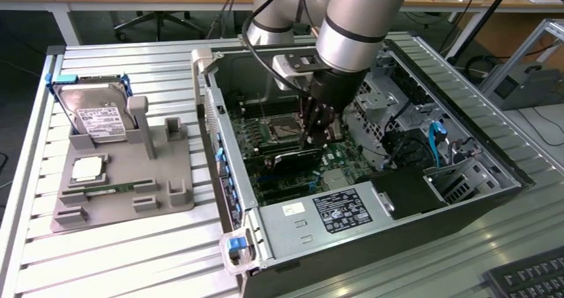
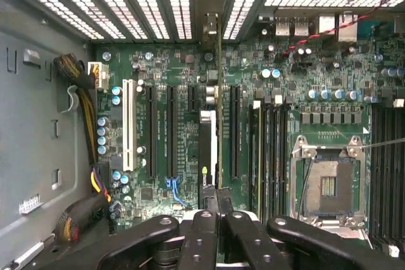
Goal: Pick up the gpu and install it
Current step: 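Press down on the gpu until it lock into place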
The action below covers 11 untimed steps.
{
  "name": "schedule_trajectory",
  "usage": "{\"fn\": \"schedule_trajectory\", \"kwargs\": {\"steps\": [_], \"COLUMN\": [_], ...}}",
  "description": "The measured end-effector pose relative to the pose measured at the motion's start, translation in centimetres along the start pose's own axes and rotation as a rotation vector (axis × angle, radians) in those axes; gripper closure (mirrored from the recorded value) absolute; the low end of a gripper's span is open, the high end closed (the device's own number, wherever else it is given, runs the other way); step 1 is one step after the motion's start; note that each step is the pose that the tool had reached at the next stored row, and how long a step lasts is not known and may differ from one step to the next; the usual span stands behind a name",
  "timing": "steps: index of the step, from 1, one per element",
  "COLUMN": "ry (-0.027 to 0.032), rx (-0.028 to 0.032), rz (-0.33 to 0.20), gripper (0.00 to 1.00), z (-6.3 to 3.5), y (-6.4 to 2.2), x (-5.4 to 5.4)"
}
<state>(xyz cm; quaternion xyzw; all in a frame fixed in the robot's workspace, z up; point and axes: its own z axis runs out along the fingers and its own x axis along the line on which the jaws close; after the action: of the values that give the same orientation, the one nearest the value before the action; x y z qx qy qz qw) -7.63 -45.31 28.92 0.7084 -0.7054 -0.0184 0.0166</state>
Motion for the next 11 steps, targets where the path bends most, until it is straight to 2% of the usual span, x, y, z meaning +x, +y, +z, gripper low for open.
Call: {"fn": "schedule_trajectory", "kwargs": {"steps": [2,3,8,11], "ry": [0.0001,0.0,0.0,0.0002], "rx": [0.0007,0.0008,0.0011,0.001], "rz": [0.0,0.0,0.0,0.0], "gripper": [0.89,0.89,0.89,0.89], "z": [0.22,0.31,0.6,0.91], "y": [1.48,1.94,3.45,4.16], "x": [-0.1,-0.2,-0.9,-0.9]}}
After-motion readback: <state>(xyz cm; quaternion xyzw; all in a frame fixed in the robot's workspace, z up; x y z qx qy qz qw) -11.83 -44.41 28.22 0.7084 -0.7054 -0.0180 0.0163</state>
